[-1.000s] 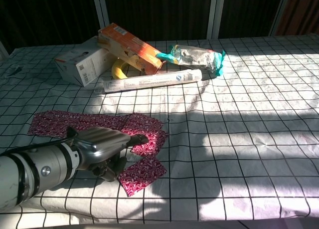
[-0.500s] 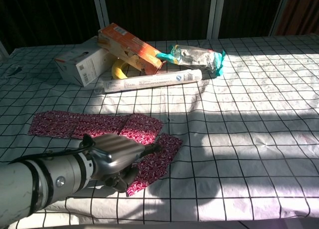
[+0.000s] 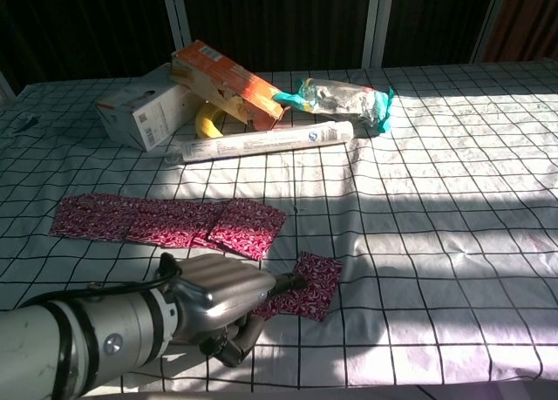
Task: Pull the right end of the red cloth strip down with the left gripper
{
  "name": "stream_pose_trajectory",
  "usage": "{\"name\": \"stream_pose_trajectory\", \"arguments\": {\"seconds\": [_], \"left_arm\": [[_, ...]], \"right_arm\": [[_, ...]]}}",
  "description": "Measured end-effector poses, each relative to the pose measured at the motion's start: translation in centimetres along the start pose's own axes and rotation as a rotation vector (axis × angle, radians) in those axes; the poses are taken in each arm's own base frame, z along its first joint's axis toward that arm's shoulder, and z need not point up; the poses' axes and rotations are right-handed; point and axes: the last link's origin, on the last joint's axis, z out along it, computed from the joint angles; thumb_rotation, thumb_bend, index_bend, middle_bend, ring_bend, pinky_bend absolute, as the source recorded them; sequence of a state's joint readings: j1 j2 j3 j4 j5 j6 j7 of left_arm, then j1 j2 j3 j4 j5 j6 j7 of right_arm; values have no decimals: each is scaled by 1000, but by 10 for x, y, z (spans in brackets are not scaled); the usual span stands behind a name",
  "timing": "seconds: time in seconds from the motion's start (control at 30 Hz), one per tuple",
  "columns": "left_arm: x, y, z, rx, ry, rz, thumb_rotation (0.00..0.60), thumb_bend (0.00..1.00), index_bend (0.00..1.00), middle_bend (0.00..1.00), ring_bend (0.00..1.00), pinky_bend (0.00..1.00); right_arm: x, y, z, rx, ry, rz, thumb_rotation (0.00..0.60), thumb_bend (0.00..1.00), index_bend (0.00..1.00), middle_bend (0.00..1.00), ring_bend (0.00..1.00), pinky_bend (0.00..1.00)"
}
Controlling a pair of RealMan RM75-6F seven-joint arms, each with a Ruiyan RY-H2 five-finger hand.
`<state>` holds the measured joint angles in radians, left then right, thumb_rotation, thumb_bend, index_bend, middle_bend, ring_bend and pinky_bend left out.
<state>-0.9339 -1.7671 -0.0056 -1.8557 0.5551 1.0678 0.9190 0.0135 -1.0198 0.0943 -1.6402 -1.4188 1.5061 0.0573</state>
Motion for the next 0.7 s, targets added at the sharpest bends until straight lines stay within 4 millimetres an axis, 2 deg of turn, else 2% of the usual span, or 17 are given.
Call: {"name": "stream_pose_trajectory", "arguments": {"seconds": [0.33,0.43,0.57,0.63,0.67,0.7], "left_arm": [[6,7,-3,-25,44,-29,600,987,73,1000,1000,1000],[11,9,-5,-35,72,-42,600,875,31,1000,1000,1000],[21,12,-10,-62,135,-89,600,621,0,996,1000,1000],[28,10,-16,-76,180,-100,600,515,0,905,952,964],[32,7,-19,-79,201,-100,600,464,0,741,827,869],[36,3,-23,-79,223,-97,600,442,0,618,717,788]], "right_arm": [[-1,-1,0,0,0,-4,600,264,0,0,0,28],[-1,-2,1,0,-3,-6,600,264,0,0,0,28],[-2,-3,0,3,-4,-9,600,264,0,0,0,28],[-2,-3,-1,5,-3,-9,600,264,0,0,0,28],[-2,-3,-1,7,-2,-10,600,264,0,0,0,28],[-1,-3,-2,8,0,-13,600,264,0,0,0,28]]}}
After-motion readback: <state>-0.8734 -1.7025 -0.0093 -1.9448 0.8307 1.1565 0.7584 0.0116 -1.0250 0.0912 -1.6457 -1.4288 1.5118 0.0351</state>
